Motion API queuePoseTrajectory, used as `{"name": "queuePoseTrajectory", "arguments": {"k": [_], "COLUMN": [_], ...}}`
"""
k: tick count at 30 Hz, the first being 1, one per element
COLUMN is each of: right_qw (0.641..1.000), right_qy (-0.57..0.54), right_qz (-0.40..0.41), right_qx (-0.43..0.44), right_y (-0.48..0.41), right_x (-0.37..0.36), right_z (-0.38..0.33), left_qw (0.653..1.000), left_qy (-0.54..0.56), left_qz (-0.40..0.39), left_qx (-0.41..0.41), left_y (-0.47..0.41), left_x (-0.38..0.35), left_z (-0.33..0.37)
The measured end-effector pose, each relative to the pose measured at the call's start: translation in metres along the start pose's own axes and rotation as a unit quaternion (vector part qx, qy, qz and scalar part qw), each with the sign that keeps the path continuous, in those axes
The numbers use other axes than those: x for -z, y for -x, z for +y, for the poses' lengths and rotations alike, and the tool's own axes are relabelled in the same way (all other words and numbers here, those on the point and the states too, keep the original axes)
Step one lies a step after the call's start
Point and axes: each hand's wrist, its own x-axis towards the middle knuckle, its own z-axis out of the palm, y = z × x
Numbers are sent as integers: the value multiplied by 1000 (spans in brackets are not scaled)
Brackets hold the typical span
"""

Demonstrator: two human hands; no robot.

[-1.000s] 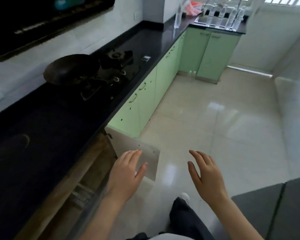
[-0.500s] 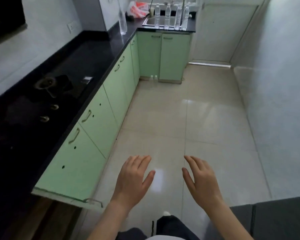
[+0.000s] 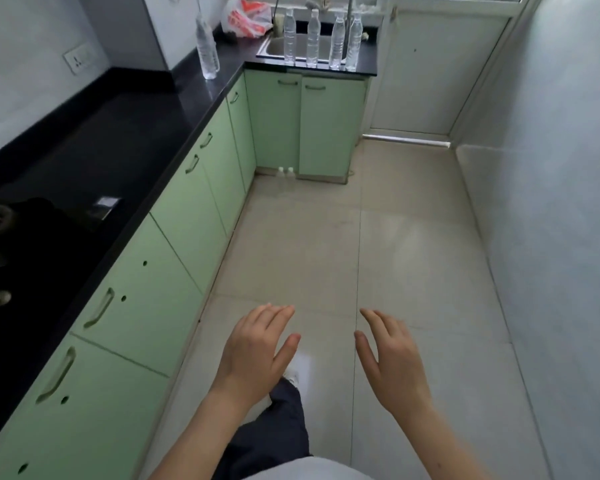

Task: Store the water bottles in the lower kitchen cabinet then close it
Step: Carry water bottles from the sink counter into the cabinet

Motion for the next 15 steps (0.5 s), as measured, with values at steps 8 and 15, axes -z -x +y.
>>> {"name": "queuePoseTrajectory", "arguments": {"k": [8, 15], "right_qw": [999, 999], "right_qy": [4, 6], "right_qz": [43, 27], "right_qx": [-6, -19], "right_y": [-214, -353], "right_x": [-8, -30], "right_z": [4, 44], "left_qw": [999, 999], "left_qy": [1, -4], "left_qz": [10, 11], "left_qx": [-40, -41], "left_y": [-218, -366], "left_x": [17, -2], "left_z": [-75, -115]}}
